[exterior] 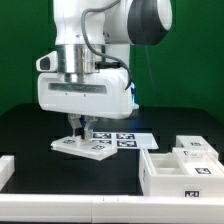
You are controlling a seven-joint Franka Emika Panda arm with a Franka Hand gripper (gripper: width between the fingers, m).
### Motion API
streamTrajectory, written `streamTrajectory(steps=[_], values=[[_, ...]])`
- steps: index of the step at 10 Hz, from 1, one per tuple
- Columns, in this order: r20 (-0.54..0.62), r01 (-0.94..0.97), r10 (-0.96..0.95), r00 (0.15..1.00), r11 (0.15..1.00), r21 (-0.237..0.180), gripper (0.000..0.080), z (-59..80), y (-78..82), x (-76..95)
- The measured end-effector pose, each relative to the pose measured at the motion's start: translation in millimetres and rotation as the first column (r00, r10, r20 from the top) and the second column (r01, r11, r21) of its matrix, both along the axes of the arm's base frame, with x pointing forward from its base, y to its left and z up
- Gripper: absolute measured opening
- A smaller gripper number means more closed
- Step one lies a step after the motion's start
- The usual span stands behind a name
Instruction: Assemble cabinet
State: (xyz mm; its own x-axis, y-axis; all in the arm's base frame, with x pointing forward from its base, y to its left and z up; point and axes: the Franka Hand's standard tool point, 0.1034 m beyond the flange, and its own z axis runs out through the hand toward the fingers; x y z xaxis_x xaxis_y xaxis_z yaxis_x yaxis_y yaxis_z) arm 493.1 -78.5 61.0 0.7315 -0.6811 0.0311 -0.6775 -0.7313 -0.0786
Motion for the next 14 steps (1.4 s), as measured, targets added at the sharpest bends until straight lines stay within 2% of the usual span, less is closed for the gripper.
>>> streamTrajectory(steps=[1,4,5,6,9,11,13,14], values=[[-0.015,0.080,-0.080,0.997,0.996,0.033,0.0061,7.5,12.8,-2.0],[-0.064,0.269,-0.264,0.962,0.959,0.089,0.0061,25.3,57.6,-7.0],[-0.049,0.269,-0.266,0.963,0.959,0.088,0.0061,29.0,59.7,-3.2],[-0.027,0.247,-0.246,0.969,0.966,0.069,0.0061,26.3,56.5,-0.3],[-0.051,0.295,-0.292,0.955,0.952,0.077,0.0061,25.6,60.4,-3.7],[-0.130,0.458,-0.446,0.886,0.884,0.089,0.0061,27.1,82.6,-19.5],[-0.145,0.527,-0.514,0.845,0.847,0.066,0.0061,20.0,107.6,-27.4],[-0.139,0.507,-0.495,0.858,0.859,0.071,0.0061,21.2,104.4,-25.7]])
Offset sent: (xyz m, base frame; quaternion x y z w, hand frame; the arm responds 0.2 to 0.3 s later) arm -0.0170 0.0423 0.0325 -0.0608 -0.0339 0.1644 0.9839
